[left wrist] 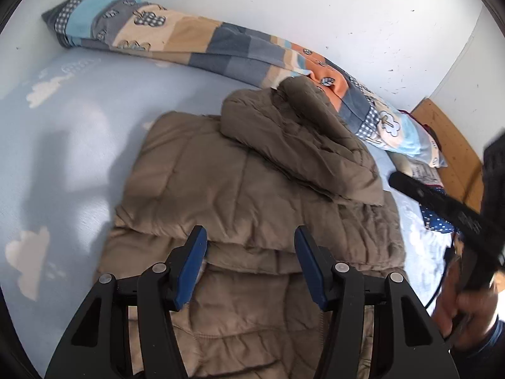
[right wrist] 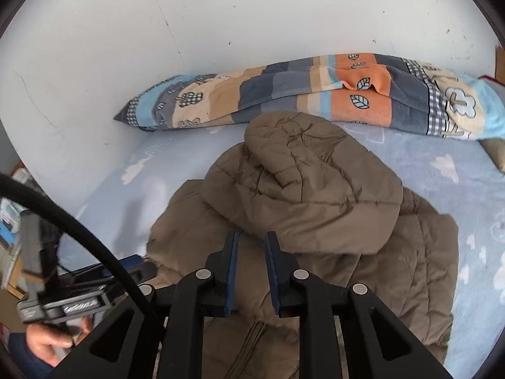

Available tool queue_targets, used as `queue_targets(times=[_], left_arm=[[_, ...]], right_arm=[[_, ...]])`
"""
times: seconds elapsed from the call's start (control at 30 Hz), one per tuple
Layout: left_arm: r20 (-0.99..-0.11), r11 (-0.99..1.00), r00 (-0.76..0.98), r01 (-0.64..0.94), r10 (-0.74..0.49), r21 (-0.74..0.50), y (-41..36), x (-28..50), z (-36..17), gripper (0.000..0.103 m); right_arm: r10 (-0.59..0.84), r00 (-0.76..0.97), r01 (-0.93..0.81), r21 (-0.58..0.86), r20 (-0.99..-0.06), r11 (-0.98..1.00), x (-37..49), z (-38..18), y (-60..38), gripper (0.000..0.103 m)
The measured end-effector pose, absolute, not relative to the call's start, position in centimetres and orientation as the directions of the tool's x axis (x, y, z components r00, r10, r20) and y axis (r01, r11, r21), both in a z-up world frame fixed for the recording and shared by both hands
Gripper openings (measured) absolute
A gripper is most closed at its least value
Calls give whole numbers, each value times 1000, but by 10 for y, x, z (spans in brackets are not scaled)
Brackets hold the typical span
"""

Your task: Fold large clothes

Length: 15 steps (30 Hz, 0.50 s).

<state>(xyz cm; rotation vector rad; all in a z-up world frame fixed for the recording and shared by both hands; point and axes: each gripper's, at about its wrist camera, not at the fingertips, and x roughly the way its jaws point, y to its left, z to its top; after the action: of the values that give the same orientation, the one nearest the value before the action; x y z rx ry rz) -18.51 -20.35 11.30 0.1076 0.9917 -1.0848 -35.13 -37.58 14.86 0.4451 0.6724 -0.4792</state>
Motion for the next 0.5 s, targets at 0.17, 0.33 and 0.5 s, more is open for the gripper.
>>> queue_targets(times=[0.17,0.33,0.5], left_arm=[[-719,511,84,761,-690,-401,-201,-174,112,57],[-717,494,83,779,-692,-387,-204,-176,115,57],[-728,493,87,789,-680,-366,-209,-177,113,57]], right_arm=[[-359,561,622,95,-746,777,-296,117,-402,20],[-246,449,642,119,-859,757,-281,52,-416,20],[-200,473,641,180,-858,746,-291,57,-422,20]])
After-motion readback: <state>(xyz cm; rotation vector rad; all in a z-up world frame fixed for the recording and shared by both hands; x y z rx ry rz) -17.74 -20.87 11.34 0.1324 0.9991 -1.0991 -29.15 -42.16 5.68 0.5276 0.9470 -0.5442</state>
